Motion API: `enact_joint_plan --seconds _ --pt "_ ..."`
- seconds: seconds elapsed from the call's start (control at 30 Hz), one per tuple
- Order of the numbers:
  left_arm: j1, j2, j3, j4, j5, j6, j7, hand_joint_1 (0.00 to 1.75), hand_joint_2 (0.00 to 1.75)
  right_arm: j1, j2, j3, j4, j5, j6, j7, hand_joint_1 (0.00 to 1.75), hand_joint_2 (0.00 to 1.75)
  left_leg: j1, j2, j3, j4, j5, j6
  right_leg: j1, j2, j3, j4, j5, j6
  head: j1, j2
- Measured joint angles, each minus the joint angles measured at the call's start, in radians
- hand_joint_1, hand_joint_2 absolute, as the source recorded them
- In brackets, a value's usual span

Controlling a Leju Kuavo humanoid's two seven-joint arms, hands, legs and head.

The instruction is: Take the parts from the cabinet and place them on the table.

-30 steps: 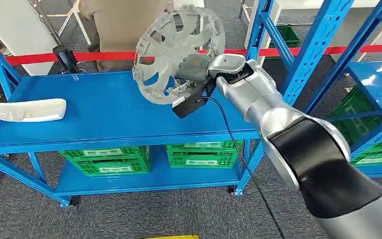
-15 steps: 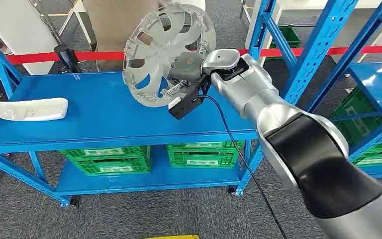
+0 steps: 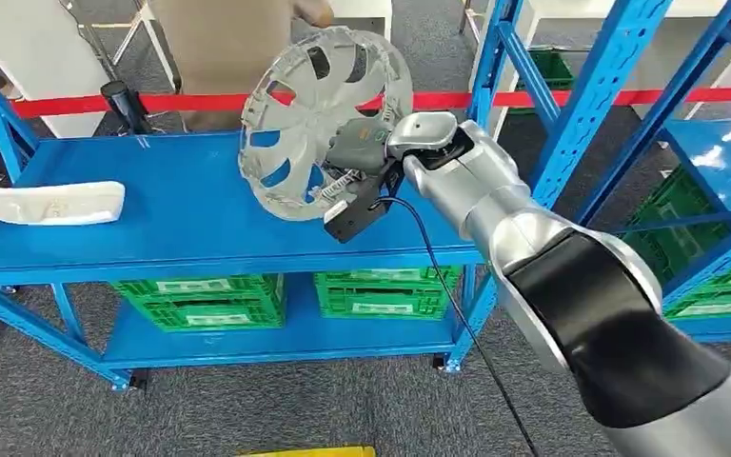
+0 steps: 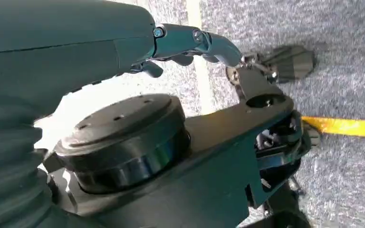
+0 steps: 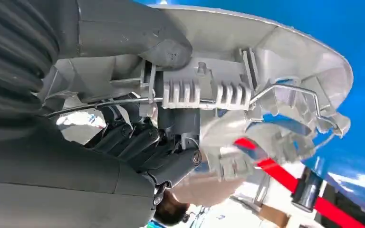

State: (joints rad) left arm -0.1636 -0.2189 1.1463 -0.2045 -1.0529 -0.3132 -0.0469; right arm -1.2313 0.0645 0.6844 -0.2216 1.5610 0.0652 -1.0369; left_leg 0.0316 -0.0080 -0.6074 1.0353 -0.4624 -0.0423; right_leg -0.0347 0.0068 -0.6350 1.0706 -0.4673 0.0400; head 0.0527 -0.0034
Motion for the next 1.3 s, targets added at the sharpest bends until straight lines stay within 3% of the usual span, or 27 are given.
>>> enact_joint_plan --seconds 0.1,0.17,0.23,0.27,0.3,0.37,0.43,0.47,0.5,0.6,0.63,0.67,0.73,0.77,0.8,0.83,0.87,0.9,0.93,0.97,1.0,1.1,1.13,1.17,1.23,1.27,1.3 --pt "0.002 -0.001 0.004 0.000 0.002 0.000 0.001 0.00 1.75 0.005 0.000 0.000 0.000 0.001 0.000 0.000 1.66 1.75 0.006 -0.003 -0.005 -0.004 0.009 -0.022 0.004 -0.001 -0.009 -0.004 0.004 -0.030 -0.003 0.000" --pt "0.002 -0.001 0.007 0.000 0.003 0.000 0.001 0.00 1.75 0.006 0.001 0.000 0.000 -0.003 -0.002 0.001 1.66 1.75 0.006 0.003 -0.030 0.052 -0.052 -0.019 0.005 -0.003 -0.014 -0.011 0.015 -0.050 -0.003 0.000" --pt "0.000 -0.001 0.008 0.000 0.008 0.000 -0.003 0.00 1.75 0.009 0.001 0.000 0.000 -0.009 -0.008 0.001 1.66 1.75 0.001 0.003 -0.085 0.209 -0.143 -0.015 0.013 -0.003 -0.027 -0.011 0.026 -0.063 -0.005 0.000" --pt "-0.001 -0.001 0.008 0.000 0.009 0.000 -0.004 0.00 1.75 0.013 0.001 0.000 0.000 -0.010 -0.010 0.001 1.66 1.75 -0.002 0.003 -0.104 0.269 -0.168 -0.012 0.019 -0.003 -0.033 -0.011 0.031 -0.067 -0.004 0.000" --pt "-0.001 -0.001 0.008 0.000 0.009 0.000 -0.005 0.00 1.75 0.018 0.001 0.000 0.000 -0.010 -0.011 0.001 1.66 1.75 -0.005 0.003 -0.104 0.292 -0.169 -0.008 0.024 -0.003 -0.039 -0.011 0.037 -0.069 -0.004 0.000" --pt "-0.002 -0.001 0.008 0.001 0.009 0.000 -0.004 0.00 1.75 0.026 0.000 0.000 0.000 -0.011 -0.013 0.001 1.66 1.75 -0.014 0.003 -0.050 0.219 -0.122 0.008 0.034 -0.003 -0.054 -0.010 0.050 -0.071 -0.004 0.000" --pt "-0.006 -0.001 0.008 0.001 0.008 0.000 -0.002 0.00 1.75 0.025 -0.001 0.000 0.000 -0.013 -0.014 0.001 1.66 1.75 -0.027 0.001 0.056 0.051 -0.074 0.033 0.038 -0.002 -0.070 -0.009 0.066 -0.069 -0.003 0.000" --pt "-0.009 0.001 0.008 0.000 0.006 0.000 -0.002 0.00 1.75 0.023 -0.002 0.000 0.000 -0.014 -0.016 0.001 1.66 1.75 -0.032 0.004 0.082 0.012 -0.094 0.032 0.042 -0.002 -0.076 -0.011 0.075 -0.063 -0.003 0.000" --pt "-0.009 0.000 0.008 0.000 0.005 0.000 -0.005 0.00 1.75 0.023 -0.005 0.000 0.000 -0.017 -0.018 0.005 1.66 1.75 -0.038 0.003 0.071 0.014 -0.067 0.024 0.036 -0.004 -0.075 -0.017 0.082 -0.057 -0.003 0.000" --pt "-0.008 0.001 0.009 0.000 0.005 0.000 -0.005 0.00 1.75 0.022 -0.009 0.000 0.000 -0.020 -0.021 0.005 1.66 1.75 -0.043 0.002 0.054 -0.011 -0.047 0.043 0.029 -0.004 -0.077 -0.032 0.111 -0.035 -0.003 0.000" --pt "-0.008 0.000 0.009 0.000 0.005 0.000 -0.005 0.00 1.75 0.022 -0.013 0.000 0.000 -0.020 -0.021 0.005 1.66 1.75 -0.037 0.010 0.060 -0.020 -0.030 0.048 0.024 -0.002 -0.083 -0.028 0.101 -0.033 -0.006 0.000" --pt "-0.010 0.000 0.009 0.000 0.006 0.002 -0.006 0.00 1.75 0.020 -0.016 0.000 0.000 -0.020 -0.021 0.006 1.66 1.75 -0.037 0.007 0.048 -0.026 -0.016 0.055 0.027 -0.003 -0.096 -0.002 0.048 -0.029 -0.003 0.000" --pt "-0.010 0.000 0.009 0.000 0.008 0.002 -0.007 0.00 1.75 0.014 -0.016 0.000 0.000 -0.018 -0.021 0.006 1.66 1.75 -0.035 0.009 0.020 -0.025 0.008 0.060 0.023 -0.003 -0.129 0.138 -0.072 -0.020 -0.002 0.000" --pt "-0.008 0.000 0.009 0.000 0.011 0.002 -0.006 0.00 1.75 0.014 -0.016 0.000 0.000 -0.016 -0.022 0.005 1.66 1.75 -0.035 0.009 0.007 -0.024 0.018 0.060 0.022 -0.003 -0.141 0.211 -0.106 -0.016 -0.002 0.000" --pt "-0.005 0.000 0.009 0.000 0.013 0.002 -0.006 0.00 1.75 0.014 -0.016 0.000 0.000 -0.013 -0.022 0.005 1.66 1.75 -0.034 0.009 -0.007 -0.022 0.027 0.059 0.021 -0.003 -0.143 0.257 -0.110 -0.013 -0.002 0.000" --pt "-0.002 0.000 0.010 0.000 0.018 0.002 -0.005 0.00 1.75 0.014 -0.016 0.000 0.000 -0.012 -0.023 0.005 1.66 1.75 -0.032 0.010 -0.022 -0.019 0.036 0.057 0.019 -0.003 -0.127 0.263 -0.089 -0.011 -0.002 0.000" --pt "0.000 0.000 0.013 0.000 0.025 0.002 -0.005 0.00 1.75 0.014 -0.016 0.000 0.000 -0.012 -0.024 0.005 1.66 1.75 -0.030 0.010 -0.037 -0.014 0.044 0.054 0.018 -0.004 -0.092 0.231 -0.059 -0.009 -0.002 0.000" --pt "0.001 0.000 0.017 0.000 0.031 0.002 -0.005 0.00 1.75 0.014 -0.015 0.000 0.000 -0.011 -0.025 0.005 1.66 1.75 -0.028 0.010 -0.053 -0.008 0.051 0.050 0.017 -0.005 -0.039 0.163 -0.030 -0.008 -0.002 0.000" --pt "0.002 0.000 0.022 0.000 0.031 0.002 -0.004 0.00 1.75 0.013 -0.013 0.000 0.000 -0.006 -0.024 0.005 1.66 1.75 -0.026 0.009 -0.066 0.000 0.058 0.045 0.015 -0.008 0.026 0.077 -0.021 -0.007 -0.001 0.000" --pt "0.003 0.002 0.023 0.000 0.030 0.002 -0.002 0.00 1.75 0.013 -0.012 0.000 0.000 -0.002 -0.025 0.005 1.66 1.75 -0.028 0.008 -0.077 0.004 0.063 0.038 0.018 -0.010 0.074 -0.002 -0.064 -0.009 -0.001 0.000" --pt "0.005 0.003 0.023 0.000 0.027 0.002 0.001 0.00 1.75 0.015 -0.007 0.000 0.000 -0.004 -0.026 0.005 1.66 1.75 -0.028 0.008 -0.079 0.006 0.069 0.031 0.025 -0.004 0.083 -0.021 -0.066 -0.023 -0.003 0.000" --pt "0.011 0.005 0.023 0.000 0.019 0.002 0.003 0.00 1.75 0.015 -0.007 0.000 0.000 -0.010 -0.025 0.005 1.66 1.75 -0.027 0.007 -0.080 -0.004 0.095 0.009 0.030 -0.004 0.068 -0.020 -0.051 -0.045 0.001 0.000" --pt "0.013 0.009 0.024 0.000 0.021 0.002 0.002 0.00 1.75 0.014 -0.007 0.000 0.000 -0.009 -0.023 0.005 1.66 1.75 -0.024 0.005 -0.086 0.000 0.090 0.003 0.021 -0.007 0.063 -0.030 -0.035 -0.056 0.000 0.000" --pt "0.014 0.011 0.024 0.000 0.021 0.002 0.002 0.00 1.75 0.013 -0.006 0.000 0.000 -0.009 -0.022 0.005 1.66 1.75 -0.023 0.006 -0.101 0.023 0.045 -0.001 0.022 -0.009 0.054 -0.032 -0.024 -0.063 -0.001 0.000" --pt "0.015 0.013 0.024 0.000 0.019 0.002 -0.001 0.00 1.75 0.012 -0.007 0.000 0.000 -0.011 -0.024 0.005 1.66 1.75 -0.022 0.005 -0.130 0.148 -0.073 -0.007 0.024 -0.010 0.031 -0.032 -0.004 -0.071 -0.004 0.000" --pt "0.015 0.015 0.024 0.001 0.018 0.002 -0.001 0.00 1.75 0.012 -0.007 0.000 0.000 -0.011 -0.025 0.005 1.66 1.75 -0.022 0.005 -0.144 0.219 -0.114 -0.010 0.025 -0.010 0.019 -0.032 0.007 -0.073 -0.003 0.000" --pt "0.014 0.017 0.024 0.001 0.018 0.002 -0.001 0.00 1.75 0.012 -0.007 0.000 0.000 -0.010 -0.025 0.005 1.66 1.75 -0.022 0.005 -0.150 0.278 -0.128 -0.012 0.027 -0.009 0.004 -0.031 0.018 -0.073 -0.003 0.000"
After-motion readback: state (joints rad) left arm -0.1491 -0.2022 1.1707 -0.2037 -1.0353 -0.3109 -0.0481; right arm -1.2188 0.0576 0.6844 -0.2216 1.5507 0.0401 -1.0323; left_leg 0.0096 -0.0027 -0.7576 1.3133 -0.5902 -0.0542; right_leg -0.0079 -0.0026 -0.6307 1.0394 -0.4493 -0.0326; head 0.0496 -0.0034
